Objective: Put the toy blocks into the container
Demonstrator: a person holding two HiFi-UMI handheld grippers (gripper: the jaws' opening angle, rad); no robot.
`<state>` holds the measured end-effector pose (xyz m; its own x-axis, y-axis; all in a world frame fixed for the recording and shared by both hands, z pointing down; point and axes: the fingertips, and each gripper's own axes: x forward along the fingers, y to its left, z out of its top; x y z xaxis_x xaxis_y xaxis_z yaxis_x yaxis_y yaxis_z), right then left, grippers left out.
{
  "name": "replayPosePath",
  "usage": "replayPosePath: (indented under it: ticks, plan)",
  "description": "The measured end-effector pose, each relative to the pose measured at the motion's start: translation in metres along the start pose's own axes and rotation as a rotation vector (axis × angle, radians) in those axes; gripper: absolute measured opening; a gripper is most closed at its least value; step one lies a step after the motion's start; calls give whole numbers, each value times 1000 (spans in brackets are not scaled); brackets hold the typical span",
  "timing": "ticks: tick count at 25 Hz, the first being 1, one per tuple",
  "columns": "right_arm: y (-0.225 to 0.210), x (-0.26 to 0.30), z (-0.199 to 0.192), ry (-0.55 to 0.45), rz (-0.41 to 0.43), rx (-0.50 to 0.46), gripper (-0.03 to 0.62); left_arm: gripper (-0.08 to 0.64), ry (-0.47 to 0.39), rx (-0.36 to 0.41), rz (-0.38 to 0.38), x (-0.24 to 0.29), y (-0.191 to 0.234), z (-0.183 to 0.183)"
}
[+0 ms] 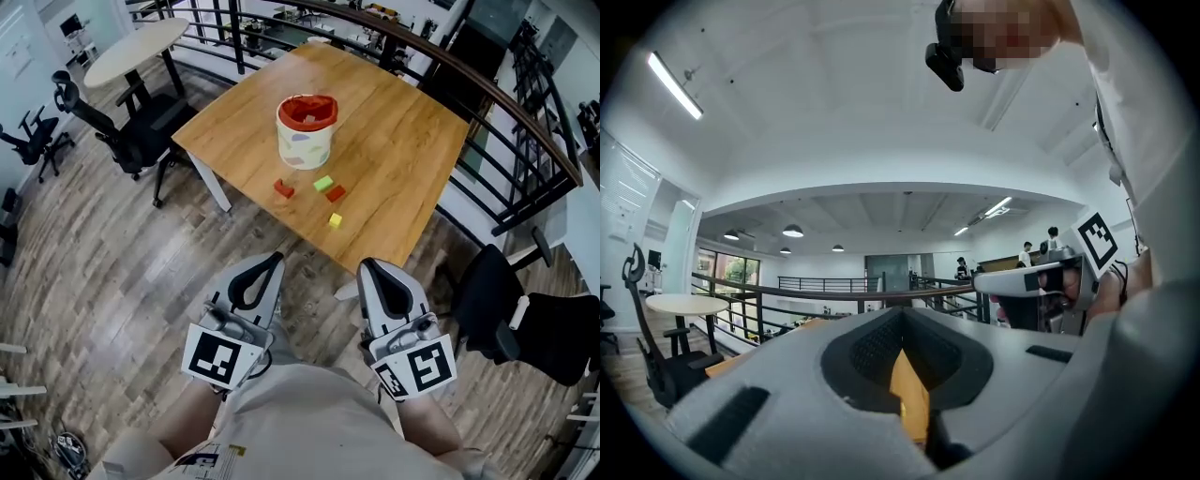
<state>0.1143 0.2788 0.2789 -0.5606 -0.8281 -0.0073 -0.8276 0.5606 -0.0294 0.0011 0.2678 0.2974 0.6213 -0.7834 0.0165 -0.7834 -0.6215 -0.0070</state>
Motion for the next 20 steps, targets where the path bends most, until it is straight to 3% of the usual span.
replayPosePath:
  ticks: [20]
  plan:
    - [-55,164,10,49,-138,-18,23,12,21,-1,-135,108,139,13]
